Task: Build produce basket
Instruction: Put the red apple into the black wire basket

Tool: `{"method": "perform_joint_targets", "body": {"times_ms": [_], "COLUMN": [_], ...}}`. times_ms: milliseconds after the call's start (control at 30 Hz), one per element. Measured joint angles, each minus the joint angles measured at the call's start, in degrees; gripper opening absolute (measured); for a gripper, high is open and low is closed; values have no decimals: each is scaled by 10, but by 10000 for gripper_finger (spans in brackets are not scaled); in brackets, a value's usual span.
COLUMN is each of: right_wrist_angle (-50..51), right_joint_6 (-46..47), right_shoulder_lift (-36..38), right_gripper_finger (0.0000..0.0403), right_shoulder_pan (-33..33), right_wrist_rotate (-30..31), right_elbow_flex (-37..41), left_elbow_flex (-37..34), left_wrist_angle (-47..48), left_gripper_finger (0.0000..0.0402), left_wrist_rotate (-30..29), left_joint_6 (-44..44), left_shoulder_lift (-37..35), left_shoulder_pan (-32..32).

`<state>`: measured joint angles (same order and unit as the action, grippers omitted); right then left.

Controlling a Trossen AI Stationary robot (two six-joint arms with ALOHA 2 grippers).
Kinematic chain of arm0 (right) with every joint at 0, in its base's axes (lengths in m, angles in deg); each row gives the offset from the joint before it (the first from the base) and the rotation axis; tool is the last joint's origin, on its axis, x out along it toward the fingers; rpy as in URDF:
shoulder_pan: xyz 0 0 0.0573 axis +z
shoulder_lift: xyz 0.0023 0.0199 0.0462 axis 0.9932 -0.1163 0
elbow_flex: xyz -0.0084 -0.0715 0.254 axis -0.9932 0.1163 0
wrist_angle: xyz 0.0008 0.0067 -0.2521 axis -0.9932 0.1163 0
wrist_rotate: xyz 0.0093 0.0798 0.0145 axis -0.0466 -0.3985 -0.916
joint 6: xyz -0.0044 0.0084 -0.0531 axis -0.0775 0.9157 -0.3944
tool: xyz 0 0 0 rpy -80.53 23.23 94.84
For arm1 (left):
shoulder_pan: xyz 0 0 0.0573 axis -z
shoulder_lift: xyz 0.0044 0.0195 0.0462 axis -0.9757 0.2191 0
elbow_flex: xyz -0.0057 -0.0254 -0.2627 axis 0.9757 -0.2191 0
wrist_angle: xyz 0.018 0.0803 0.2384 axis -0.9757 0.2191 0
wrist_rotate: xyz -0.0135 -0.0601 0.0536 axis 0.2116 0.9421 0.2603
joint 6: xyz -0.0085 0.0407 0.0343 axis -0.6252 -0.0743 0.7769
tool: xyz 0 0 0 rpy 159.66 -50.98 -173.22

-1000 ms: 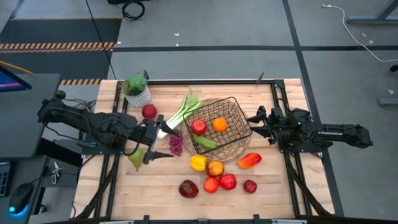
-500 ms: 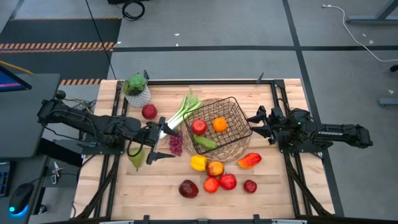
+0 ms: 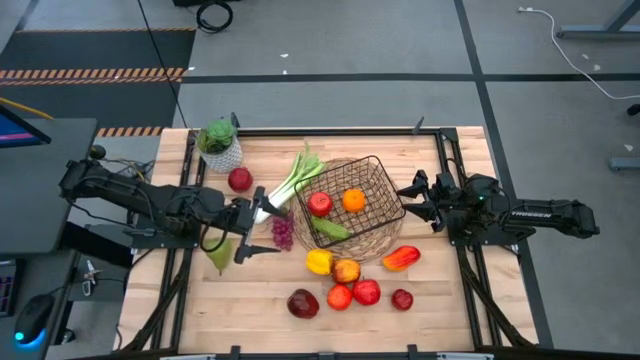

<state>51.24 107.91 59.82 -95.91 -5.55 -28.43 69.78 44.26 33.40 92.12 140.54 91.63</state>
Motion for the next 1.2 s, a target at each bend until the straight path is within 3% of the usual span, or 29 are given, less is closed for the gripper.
{"method": "perform_joint_targets", "body": {"times_ms": [733,1200], "right_wrist_angle": [0,0], "right_joint_6": [0,0], "right_shoulder_lift": [0,0], "right_gripper_finger": [231,231], "right_shoulder_pan": [0,0], "right_wrist_rotate": [0,0], "right_elbow_flex": [0,0], "left_elbow_flex": [0,0], "left_wrist_angle": [0,-36], "left_gripper_finger": [389,389], "left_wrist_rotate": [-2,-1], "left_joint_6": [79,34], "left_shoulder_lift": [-1,-1], "left_shoulder_pan": [-69,-69]}}
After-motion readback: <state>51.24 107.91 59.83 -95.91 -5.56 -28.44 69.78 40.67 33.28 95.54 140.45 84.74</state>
